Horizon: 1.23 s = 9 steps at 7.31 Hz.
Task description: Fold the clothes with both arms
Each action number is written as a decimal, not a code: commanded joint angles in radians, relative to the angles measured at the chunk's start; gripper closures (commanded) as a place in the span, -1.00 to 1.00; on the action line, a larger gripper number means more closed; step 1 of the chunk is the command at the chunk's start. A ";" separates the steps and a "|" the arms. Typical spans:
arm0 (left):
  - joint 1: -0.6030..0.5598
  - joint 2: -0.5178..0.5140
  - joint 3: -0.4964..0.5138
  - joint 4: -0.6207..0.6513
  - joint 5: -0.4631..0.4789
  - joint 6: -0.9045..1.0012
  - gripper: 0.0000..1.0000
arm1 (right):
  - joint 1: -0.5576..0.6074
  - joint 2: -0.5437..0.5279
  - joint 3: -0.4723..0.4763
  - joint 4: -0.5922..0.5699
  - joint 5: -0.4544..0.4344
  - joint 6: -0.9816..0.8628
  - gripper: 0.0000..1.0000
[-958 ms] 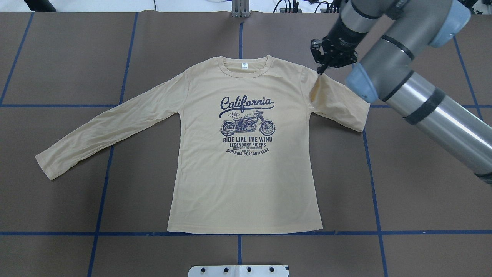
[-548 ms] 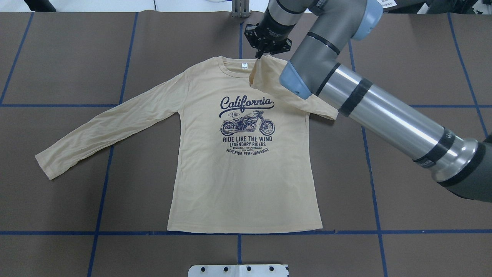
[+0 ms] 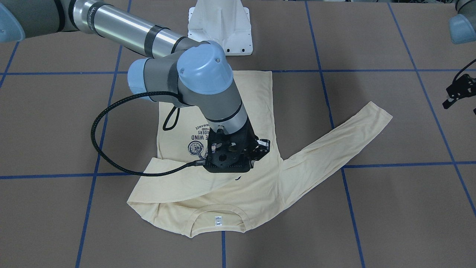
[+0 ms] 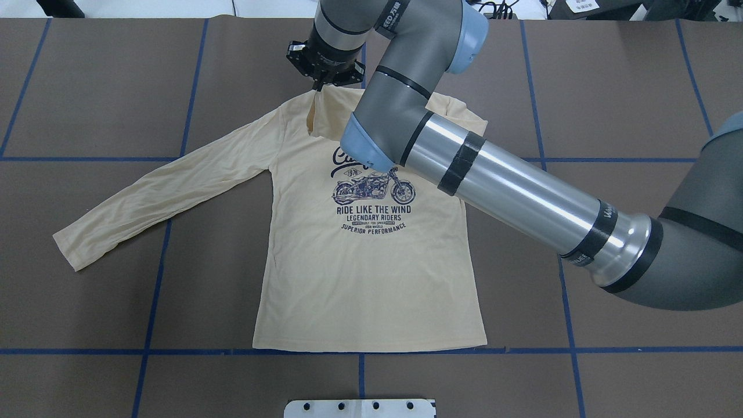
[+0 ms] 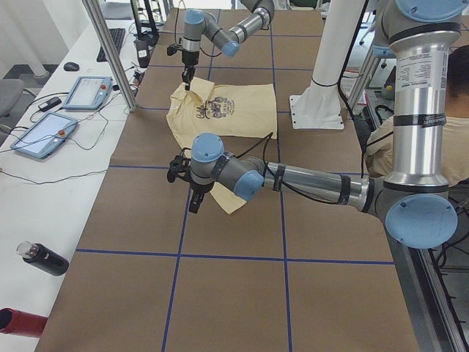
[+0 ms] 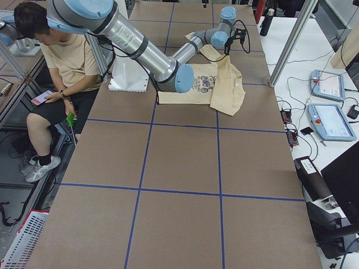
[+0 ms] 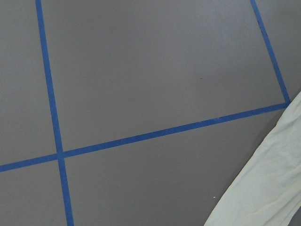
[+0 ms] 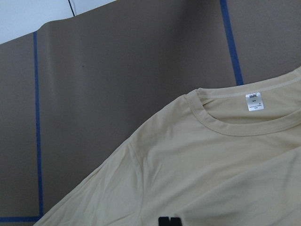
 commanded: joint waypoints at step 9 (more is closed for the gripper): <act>0.040 -0.029 -0.013 0.000 0.001 -0.002 -1.00 | -0.107 0.154 -0.248 0.106 -0.123 0.002 1.00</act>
